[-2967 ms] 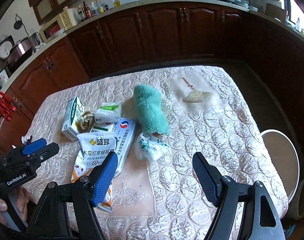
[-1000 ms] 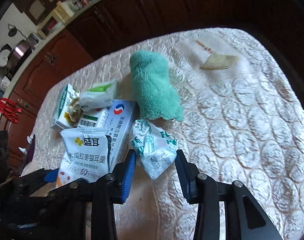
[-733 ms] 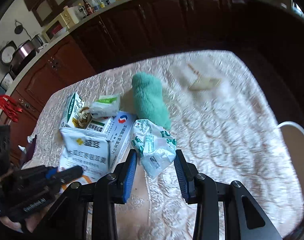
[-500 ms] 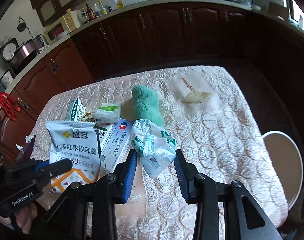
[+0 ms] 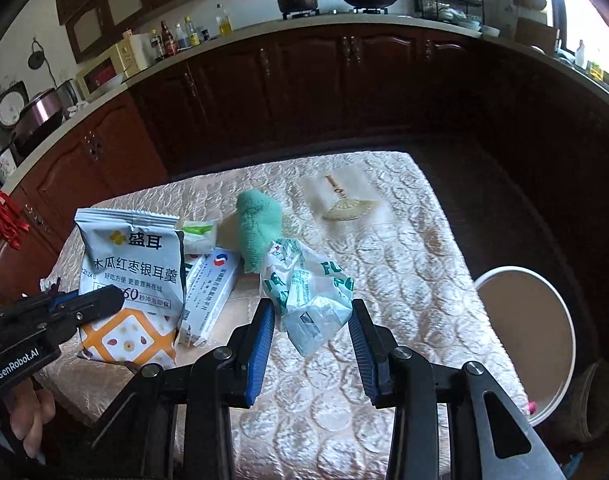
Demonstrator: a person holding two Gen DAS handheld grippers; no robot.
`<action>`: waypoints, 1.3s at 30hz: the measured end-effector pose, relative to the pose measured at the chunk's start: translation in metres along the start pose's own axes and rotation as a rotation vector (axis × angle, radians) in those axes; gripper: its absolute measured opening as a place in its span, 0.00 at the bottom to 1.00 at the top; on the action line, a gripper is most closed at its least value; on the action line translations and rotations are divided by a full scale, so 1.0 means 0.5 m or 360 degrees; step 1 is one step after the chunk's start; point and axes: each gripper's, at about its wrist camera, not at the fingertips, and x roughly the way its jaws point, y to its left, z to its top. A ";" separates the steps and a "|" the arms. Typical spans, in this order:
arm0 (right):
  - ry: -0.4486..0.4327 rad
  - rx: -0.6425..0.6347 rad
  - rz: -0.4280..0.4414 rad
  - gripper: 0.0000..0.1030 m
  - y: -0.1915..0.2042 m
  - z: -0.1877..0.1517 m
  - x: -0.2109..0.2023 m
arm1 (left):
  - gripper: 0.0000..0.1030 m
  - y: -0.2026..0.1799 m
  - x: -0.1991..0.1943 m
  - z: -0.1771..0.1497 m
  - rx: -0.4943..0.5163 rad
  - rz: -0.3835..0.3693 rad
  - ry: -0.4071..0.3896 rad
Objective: Collect trash
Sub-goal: 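Carry the snack packet and wrapper over the white bucket with both tools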
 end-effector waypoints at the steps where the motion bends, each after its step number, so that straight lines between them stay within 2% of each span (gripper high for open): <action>1: -0.0004 0.0009 -0.0007 0.36 -0.007 0.000 -0.005 | 0.06 -0.008 0.000 0.004 0.0010 -0.0004 -0.0005; 18: -0.0056 0.0158 -0.0143 0.36 -0.126 -0.012 -0.076 | 0.06 -0.156 0.042 0.056 0.0182 -0.0068 -0.0026; 39: -0.0082 0.0406 -0.0345 0.36 -0.308 -0.062 -0.158 | 0.06 -0.342 0.141 0.093 0.0357 -0.0201 0.0061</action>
